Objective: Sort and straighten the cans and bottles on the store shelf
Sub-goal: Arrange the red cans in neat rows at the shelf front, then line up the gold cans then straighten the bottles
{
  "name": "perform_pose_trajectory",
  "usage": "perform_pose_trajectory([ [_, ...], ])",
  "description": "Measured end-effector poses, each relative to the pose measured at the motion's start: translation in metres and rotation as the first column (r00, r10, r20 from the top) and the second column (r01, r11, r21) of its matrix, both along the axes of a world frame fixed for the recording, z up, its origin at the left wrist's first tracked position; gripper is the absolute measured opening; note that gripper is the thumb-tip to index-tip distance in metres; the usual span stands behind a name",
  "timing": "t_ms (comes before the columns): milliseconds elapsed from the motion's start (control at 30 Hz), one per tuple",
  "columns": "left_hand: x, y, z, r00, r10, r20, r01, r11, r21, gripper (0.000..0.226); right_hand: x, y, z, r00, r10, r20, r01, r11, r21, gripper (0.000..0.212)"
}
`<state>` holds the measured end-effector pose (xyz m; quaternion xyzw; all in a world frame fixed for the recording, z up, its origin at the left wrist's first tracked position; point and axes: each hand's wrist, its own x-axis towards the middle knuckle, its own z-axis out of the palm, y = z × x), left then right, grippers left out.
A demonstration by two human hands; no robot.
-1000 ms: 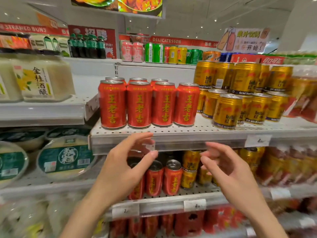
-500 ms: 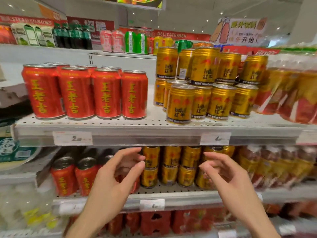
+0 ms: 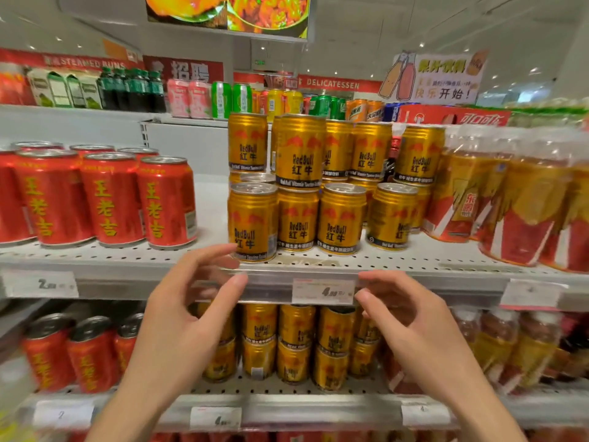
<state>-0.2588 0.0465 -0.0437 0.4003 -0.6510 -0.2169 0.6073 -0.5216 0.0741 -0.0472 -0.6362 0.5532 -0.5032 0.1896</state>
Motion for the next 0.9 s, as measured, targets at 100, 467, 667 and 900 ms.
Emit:
perform_pose_trajectory([
  [100,0.002,-0.010,0.013,0.996,0.060,0.064,-0.052,0.992,-0.116,0.041,0.003,-0.005,0.022,0.994,-0.027,-0.105,0.018,0.996,-0.086,0.019],
  [467,0.002,-0.076,0.052,0.942,-0.042,0.334,0.045,0.999,-0.001,0.091,0.051,-0.075,0.120,0.868,-0.169,-0.467,0.035,0.958,-0.284,0.093],
  [667,0.008,-0.082,0.053,0.915,-0.100,0.390,0.103,0.995,0.014,0.080,0.058,-0.094,0.125,0.868,-0.043,-0.494,0.012,0.998,-0.065,0.115],
  [900,0.023,-0.093,0.076,0.776,-0.171,0.607,0.178,0.983,0.049,0.085,0.052,-0.102,0.135,0.853,0.033,-0.521,-0.025,0.999,0.023,0.118],
])
